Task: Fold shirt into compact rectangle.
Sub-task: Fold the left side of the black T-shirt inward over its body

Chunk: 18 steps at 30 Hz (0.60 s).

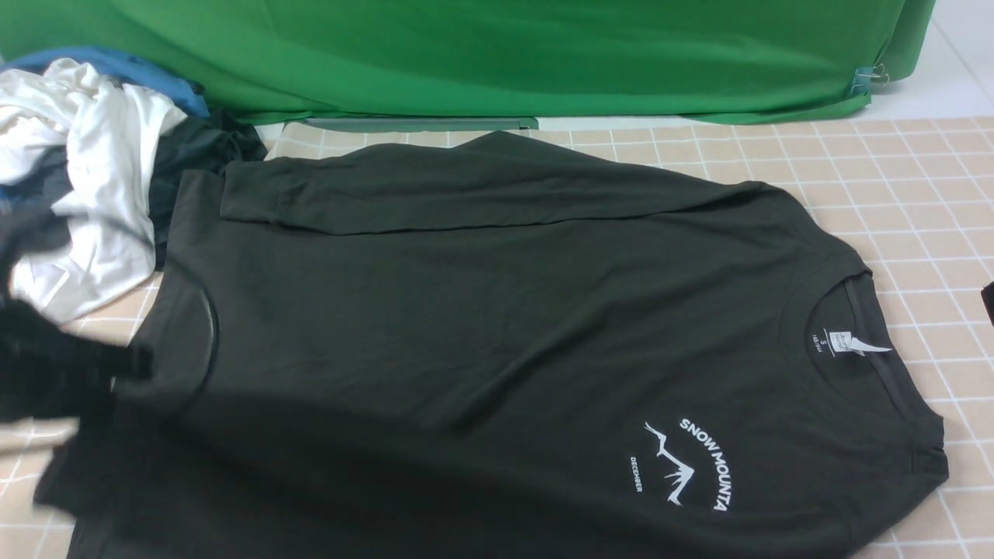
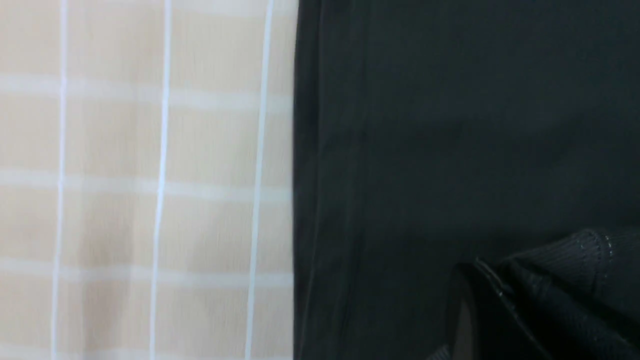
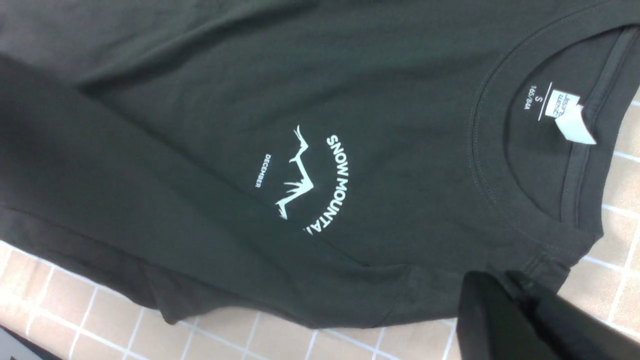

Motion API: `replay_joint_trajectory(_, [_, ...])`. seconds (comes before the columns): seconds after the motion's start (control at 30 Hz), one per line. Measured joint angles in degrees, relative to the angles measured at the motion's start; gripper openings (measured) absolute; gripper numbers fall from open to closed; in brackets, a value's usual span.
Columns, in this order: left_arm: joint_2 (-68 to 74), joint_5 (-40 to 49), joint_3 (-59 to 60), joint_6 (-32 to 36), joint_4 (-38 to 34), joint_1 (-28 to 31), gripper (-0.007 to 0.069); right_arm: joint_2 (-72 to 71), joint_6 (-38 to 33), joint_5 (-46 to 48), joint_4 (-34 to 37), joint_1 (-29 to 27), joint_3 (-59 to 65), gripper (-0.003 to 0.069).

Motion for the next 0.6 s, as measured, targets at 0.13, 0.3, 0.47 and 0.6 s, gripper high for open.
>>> replay_joint_trajectory(0.13, [4.5,-3.2,-5.9,0.9,-0.8,0.0,0.0034,0.0,0.0,-1.3,0.9,0.0,0.0,0.0041])
replay_joint_trajectory(0.3, [12.6,-6.2,-10.7,0.9,0.0,0.0,0.0034,0.0,0.0,-1.5,1.0,0.0,0.0,0.0042])
replay_joint_trajectory(0.47, [19.3,-9.5,-12.7,1.0,0.6,0.0,0.0036,0.0,0.0,-1.7,1.0,0.0,0.0,0.0042])
replay_joint_trajectory(0.6, [22.6,-10.0,-12.9,1.1,2.0,0.0,0.0062,0.0,0.0,-1.7,1.0,0.0,0.0,0.0042])
